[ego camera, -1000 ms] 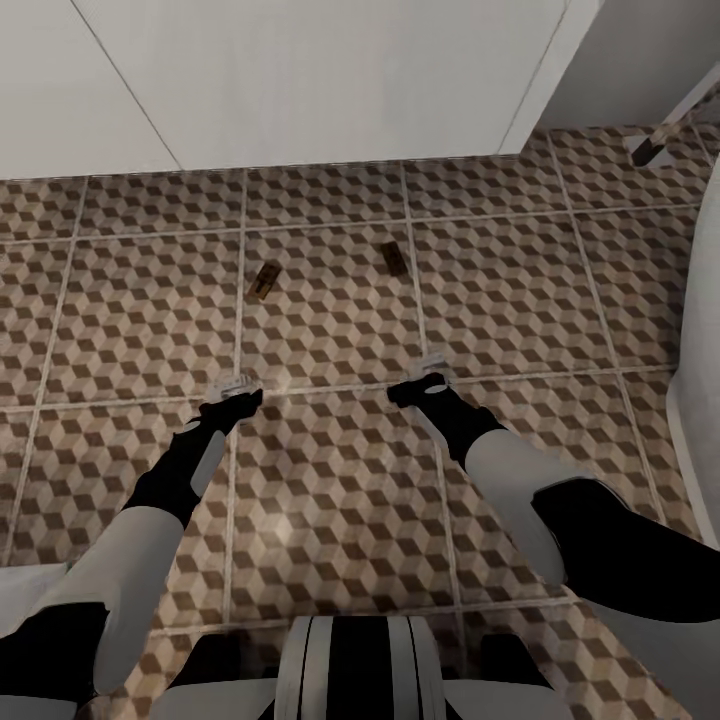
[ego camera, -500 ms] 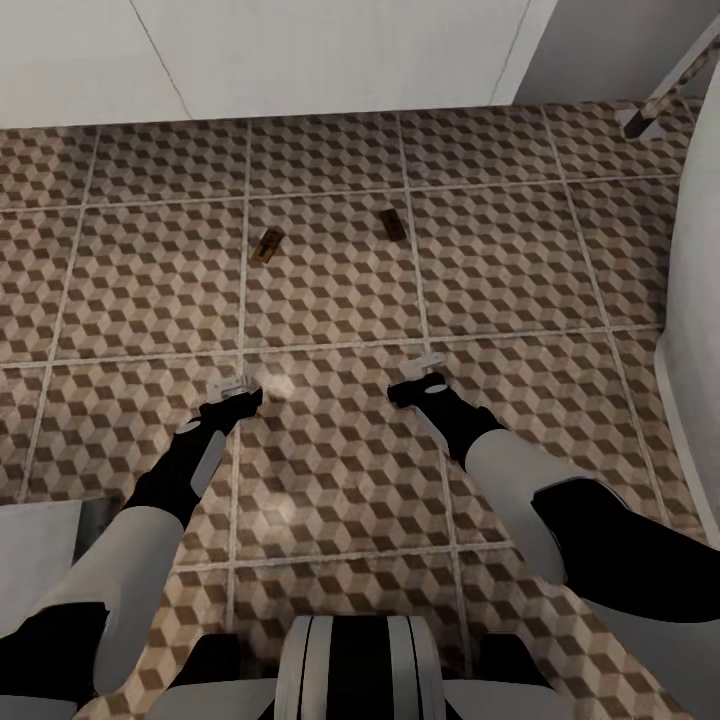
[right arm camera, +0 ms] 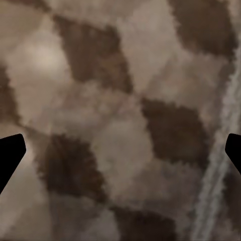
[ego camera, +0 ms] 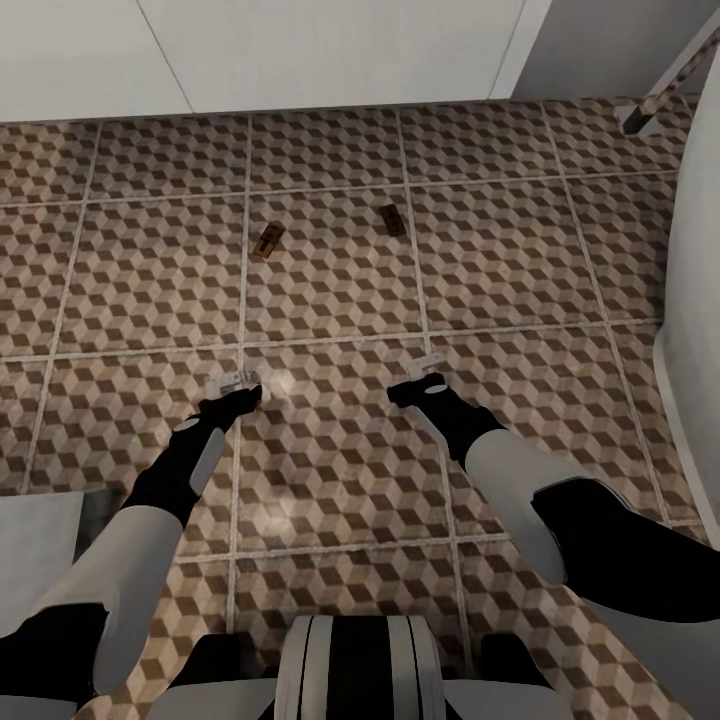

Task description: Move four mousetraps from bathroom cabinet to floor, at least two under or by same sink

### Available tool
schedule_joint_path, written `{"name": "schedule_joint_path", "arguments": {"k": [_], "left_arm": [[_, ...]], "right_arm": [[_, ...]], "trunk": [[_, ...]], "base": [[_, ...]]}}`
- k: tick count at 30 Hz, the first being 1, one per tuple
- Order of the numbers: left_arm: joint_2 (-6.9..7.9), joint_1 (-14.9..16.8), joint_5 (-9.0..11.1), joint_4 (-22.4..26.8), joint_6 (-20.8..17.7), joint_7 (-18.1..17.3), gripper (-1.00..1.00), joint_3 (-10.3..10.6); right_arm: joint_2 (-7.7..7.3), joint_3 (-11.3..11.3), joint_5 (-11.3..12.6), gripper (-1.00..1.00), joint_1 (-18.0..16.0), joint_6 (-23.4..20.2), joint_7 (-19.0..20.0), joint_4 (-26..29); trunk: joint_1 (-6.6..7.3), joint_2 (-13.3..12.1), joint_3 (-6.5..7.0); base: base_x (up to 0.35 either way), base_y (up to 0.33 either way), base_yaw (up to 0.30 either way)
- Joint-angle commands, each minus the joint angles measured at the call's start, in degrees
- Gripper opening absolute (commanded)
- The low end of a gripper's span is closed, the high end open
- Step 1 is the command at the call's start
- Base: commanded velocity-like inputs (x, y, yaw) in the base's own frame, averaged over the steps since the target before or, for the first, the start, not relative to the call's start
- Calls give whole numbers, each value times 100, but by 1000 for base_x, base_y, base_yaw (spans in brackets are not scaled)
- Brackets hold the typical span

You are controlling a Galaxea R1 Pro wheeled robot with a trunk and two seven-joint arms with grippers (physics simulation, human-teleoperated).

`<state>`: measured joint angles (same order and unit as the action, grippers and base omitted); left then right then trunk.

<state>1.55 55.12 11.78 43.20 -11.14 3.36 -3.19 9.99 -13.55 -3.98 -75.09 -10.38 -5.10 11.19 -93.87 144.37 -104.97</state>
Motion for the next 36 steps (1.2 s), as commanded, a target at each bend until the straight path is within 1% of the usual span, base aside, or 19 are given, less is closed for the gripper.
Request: {"name": "schedule_joint_path", "arguments": {"k": [1,16,27,36], "left_arm": [[4,-1,61,52,-35,28,100,8],[31,-1,61,662,-88,49,100,11],[38,-1,61,805,-98,50,100,11],[39,-1,61,819,-100,51,100,11]], "right_arm": [[1,-17,-41,100,-1,-43,-18,7],[1,-23,-41,100,-2,-44,-18,13],[1,-24,-41,100,-2,-46,-18,14],[1,-20,-41,100,2,-43,-18,14]], "trunk": [[1,1,-3],[1,1,-3],[1,1,-3],[24,-11,197]], "base": [[-4,0,0],[-1,0,0],[0,0,0],[0,0,0]]}}
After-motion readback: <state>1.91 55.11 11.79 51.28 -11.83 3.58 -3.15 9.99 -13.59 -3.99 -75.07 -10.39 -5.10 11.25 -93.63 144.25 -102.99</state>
